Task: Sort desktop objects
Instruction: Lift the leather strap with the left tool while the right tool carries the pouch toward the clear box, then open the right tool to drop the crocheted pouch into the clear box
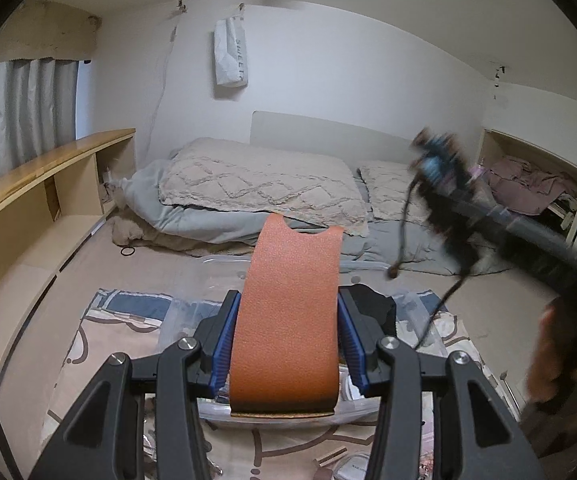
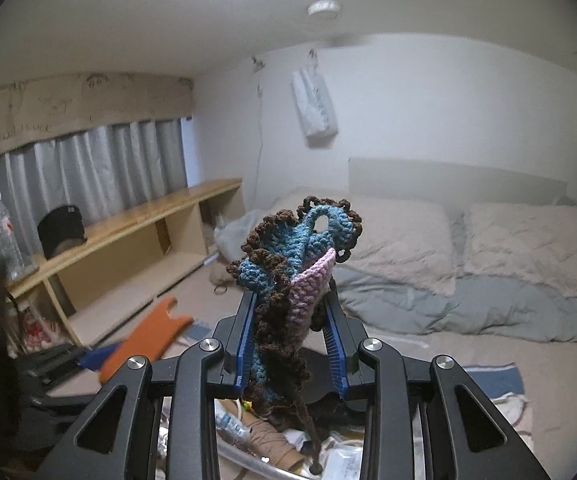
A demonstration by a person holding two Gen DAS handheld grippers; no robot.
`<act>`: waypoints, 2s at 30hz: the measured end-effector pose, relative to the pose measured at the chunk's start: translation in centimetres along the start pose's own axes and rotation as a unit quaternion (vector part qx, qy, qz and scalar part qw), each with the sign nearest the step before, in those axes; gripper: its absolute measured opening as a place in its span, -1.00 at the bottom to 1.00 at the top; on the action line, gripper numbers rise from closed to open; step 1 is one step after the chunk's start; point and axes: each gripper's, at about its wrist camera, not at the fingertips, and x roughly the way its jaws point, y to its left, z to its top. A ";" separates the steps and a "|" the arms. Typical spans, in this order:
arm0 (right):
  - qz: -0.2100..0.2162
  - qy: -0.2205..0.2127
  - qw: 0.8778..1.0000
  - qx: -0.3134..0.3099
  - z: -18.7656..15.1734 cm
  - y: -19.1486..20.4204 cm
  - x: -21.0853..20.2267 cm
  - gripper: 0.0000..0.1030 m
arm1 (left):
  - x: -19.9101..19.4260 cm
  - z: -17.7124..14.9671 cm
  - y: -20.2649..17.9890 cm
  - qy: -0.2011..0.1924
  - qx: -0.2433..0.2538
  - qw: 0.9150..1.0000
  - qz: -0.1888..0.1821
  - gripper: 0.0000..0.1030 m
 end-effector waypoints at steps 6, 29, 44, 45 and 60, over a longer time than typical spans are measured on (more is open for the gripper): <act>0.003 0.047 0.998 -0.049 -4.5 1.2 5.0 -0.38 | 0.1 0.0 1.2 0.003 -0.016 1.000 0.004 -0.10; 0.101 0.338 0.935 -0.041 -10.9 1.1 14.6 -0.37 | 0.7 0.1 2.1 0.017 -0.036 0.999 -0.003 -0.09; 0.039 0.412 0.905 -0.096 -13.2 1.1 17.5 -0.20 | 0.4 0.3 2.9 0.017 -0.043 0.999 -0.004 -0.09; 0.030 0.409 0.907 -0.091 -13.1 0.8 17.6 -0.14 | 0.4 0.3 2.8 0.017 -0.043 0.999 -0.004 -0.09; -0.046 0.352 0.934 0.037 -11.2 -5.4 14.8 0.44 | 0.6 0.0 2.8 0.020 -0.043 0.999 -0.005 -0.10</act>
